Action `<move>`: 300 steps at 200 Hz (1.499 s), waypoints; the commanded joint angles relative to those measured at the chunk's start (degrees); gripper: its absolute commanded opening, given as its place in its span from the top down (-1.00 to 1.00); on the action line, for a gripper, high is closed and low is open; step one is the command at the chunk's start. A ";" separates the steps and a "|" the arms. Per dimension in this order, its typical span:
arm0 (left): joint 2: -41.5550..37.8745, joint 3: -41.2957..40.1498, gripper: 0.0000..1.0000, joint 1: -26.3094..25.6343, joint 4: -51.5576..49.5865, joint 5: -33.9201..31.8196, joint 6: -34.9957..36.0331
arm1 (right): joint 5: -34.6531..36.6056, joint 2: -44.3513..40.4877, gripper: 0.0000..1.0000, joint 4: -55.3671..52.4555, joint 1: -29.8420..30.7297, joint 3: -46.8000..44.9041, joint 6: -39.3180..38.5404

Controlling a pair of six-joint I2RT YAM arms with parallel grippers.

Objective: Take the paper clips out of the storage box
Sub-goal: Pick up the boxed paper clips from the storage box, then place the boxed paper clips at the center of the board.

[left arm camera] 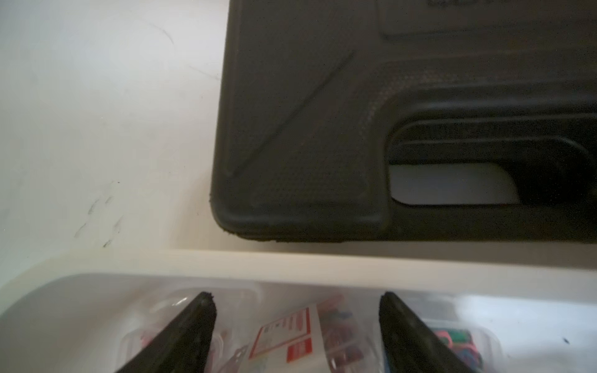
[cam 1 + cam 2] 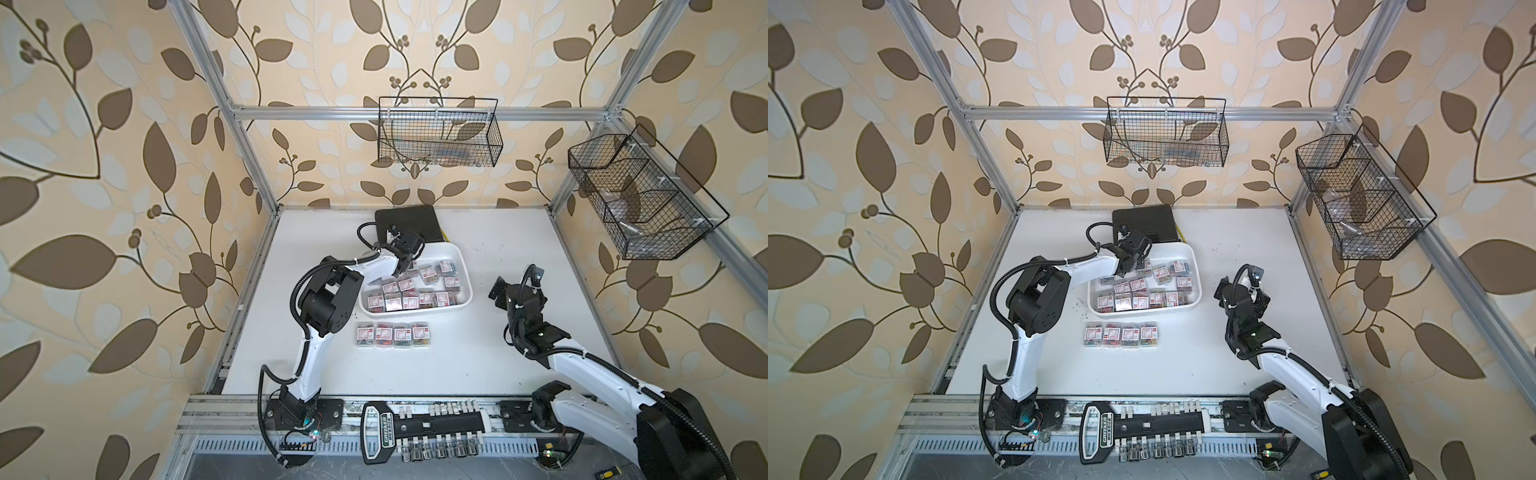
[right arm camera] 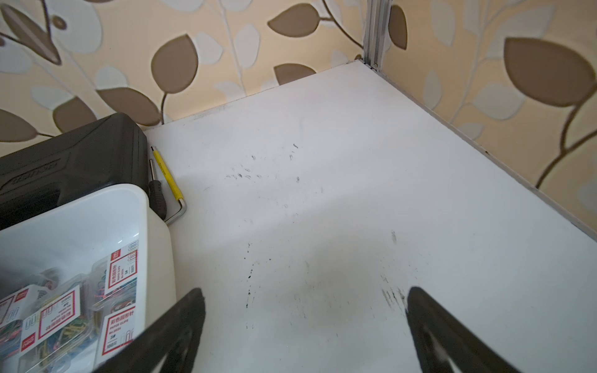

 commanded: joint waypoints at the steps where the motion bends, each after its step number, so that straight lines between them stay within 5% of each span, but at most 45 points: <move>1: 1.29 1.75 -0.59 0.61 -2.37 0.95 0.48 | 1.48 0.05 -0.95 0.83 1.48 1.28 -1.22; 51: 0.64 2.13 -0.20 0.54 -2.71 1.46 -0.32 | 3.40 2.07 -0.96 0.35 3.68 2.65 -2.25; 125: -12.76 -7.43 -0.05 -0.57 -0.63 -2.18 -4.78 | 1.86 1.24 -0.98 0.64 3.86 2.28 -2.78; 230: -28.08 -16.26 0.08 -22.73 -7.70 -26.39 -20.96 | -3.41 -8.38 -1.00 2.20 -0.93 -3.85 -0.33; 300: -26.21 -16.60 0.16 -31.04 -15.81 -29.24 -31.02 | -8.45 -17.92 -1.00 0.70 -6.39 -8.73 2.73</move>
